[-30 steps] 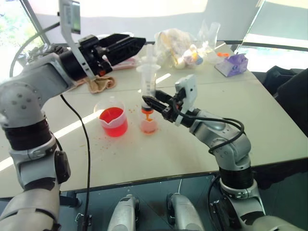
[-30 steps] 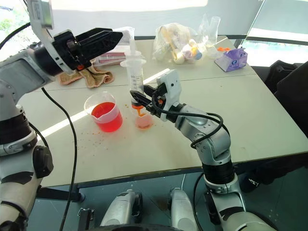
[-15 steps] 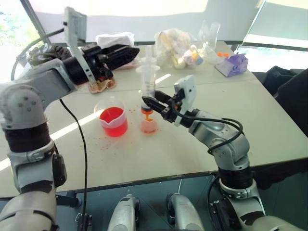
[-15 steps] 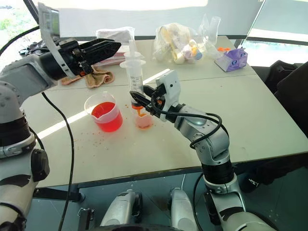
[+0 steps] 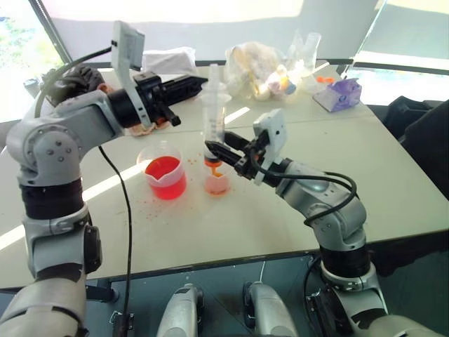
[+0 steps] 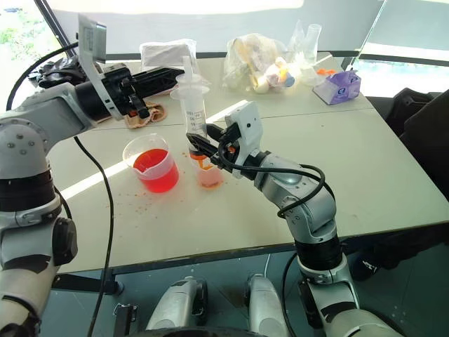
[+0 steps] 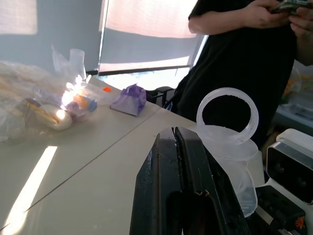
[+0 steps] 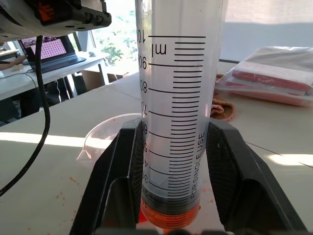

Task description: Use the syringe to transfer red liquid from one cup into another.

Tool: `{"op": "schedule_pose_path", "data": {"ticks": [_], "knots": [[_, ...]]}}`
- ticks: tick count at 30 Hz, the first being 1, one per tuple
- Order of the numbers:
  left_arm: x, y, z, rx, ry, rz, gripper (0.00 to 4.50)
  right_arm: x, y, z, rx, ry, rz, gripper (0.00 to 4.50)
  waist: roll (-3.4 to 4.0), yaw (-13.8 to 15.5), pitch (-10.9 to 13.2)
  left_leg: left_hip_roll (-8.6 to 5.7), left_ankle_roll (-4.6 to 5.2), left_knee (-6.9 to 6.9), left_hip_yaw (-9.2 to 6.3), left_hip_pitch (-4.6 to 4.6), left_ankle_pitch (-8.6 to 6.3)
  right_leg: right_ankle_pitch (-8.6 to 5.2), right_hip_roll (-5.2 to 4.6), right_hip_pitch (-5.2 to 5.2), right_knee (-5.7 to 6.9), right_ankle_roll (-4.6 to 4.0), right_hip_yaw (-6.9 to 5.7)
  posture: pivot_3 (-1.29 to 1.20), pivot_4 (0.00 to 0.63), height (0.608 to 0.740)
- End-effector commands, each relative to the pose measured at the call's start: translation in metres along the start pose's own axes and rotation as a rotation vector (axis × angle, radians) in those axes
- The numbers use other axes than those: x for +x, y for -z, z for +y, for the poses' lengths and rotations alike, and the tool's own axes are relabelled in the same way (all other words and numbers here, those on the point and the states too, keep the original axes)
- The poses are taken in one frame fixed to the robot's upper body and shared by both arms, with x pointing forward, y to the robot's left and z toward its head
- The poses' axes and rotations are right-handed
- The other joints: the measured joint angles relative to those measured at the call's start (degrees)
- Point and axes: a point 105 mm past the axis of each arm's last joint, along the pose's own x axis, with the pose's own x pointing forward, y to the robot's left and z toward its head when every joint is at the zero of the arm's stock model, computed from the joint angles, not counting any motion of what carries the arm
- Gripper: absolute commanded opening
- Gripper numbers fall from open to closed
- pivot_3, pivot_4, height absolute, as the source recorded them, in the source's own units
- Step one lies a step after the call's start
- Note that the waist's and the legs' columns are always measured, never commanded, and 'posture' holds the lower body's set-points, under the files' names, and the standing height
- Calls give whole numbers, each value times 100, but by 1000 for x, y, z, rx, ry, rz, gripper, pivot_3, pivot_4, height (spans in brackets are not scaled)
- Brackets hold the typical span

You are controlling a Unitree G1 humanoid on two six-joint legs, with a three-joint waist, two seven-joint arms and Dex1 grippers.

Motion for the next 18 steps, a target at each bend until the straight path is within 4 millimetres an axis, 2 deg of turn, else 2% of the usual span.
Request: {"op": "schedule_pose_path", "data": {"ticks": [1,9,18], "knots": [[1,-22,-10,48,40,-62,35,-2,-12,9,-30,-28,-45,1324,0,2,0,0,0,0,0,0,0,0,0,0,0,0,0,0,150,740],[-10,-26,-8,52,12,-75,35,-3,-10,4,-25,-7,-37,1324,0,0,0,1,0,0,0,0,0,1,0,0,0,2,0,0,150,740],[-11,-21,-19,34,48,-66,35,-3,-6,-2,-23,6,-25,1324,0,0,0,2,0,1,-1,0,0,1,0,1,1,2,0,0,150,740]]}}
